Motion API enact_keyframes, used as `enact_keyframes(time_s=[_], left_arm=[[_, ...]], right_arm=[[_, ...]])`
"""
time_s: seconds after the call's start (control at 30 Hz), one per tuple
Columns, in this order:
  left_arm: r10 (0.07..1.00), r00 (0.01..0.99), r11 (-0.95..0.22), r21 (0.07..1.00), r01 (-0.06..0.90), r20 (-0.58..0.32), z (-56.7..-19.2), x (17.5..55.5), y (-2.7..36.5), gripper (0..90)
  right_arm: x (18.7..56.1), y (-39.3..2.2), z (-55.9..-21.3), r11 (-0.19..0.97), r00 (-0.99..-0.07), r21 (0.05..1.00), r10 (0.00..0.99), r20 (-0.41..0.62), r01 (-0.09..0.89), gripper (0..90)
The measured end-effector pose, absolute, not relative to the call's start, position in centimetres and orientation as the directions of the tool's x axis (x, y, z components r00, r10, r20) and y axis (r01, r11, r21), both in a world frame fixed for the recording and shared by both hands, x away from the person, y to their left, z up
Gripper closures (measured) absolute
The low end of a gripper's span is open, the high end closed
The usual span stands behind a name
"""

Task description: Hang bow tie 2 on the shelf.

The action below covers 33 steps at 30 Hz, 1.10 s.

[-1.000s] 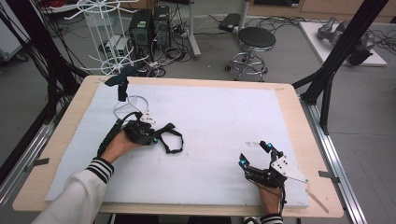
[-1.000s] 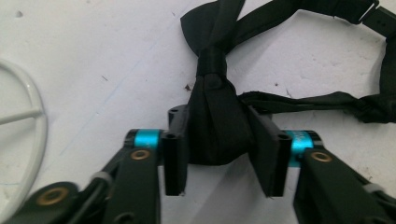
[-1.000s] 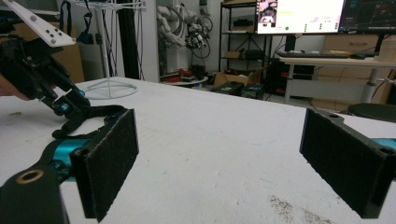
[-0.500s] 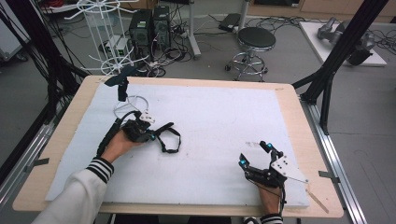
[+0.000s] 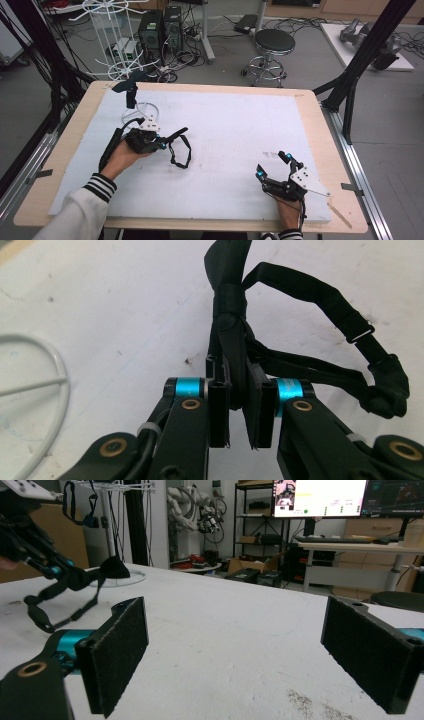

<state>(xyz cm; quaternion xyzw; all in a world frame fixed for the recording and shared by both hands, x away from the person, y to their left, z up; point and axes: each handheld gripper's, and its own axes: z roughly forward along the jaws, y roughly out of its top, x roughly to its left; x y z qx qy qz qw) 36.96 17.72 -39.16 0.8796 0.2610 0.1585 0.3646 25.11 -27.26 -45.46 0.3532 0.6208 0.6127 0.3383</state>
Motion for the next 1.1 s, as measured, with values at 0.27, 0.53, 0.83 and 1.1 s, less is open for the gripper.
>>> enact_keyframes(time_s=[0.27,0.53,0.83,1.1], left_arm=[[0.567,0.819,-0.520,0.810,0.271,0.089,-37.2,35.2,19.5,81.6],[0.582,0.807,-0.431,0.880,0.201,0.102,-35.7,33.8,21.7,81.6],[0.610,0.784,-0.362,0.921,0.145,0.116,-34.1,32.9,23.8,81.6],[0.652,0.753,-0.285,0.950,0.127,0.095,-33.3,32.3,25.9,81.5]], right_arm=[[25.1,-27.3,-45.5,0.000,-0.521,1.000,0.854,0.012,0.023,11.0],[25.1,-27.3,-45.5,0.001,-0.520,1.000,0.854,0.011,0.023,11.0],[25.1,-27.2,-45.5,0.002,-0.520,1.000,0.854,0.009,0.021,10.9],[25.1,-27.3,-45.5,0.002,-0.521,1.000,0.854,0.010,0.022,11.0]])
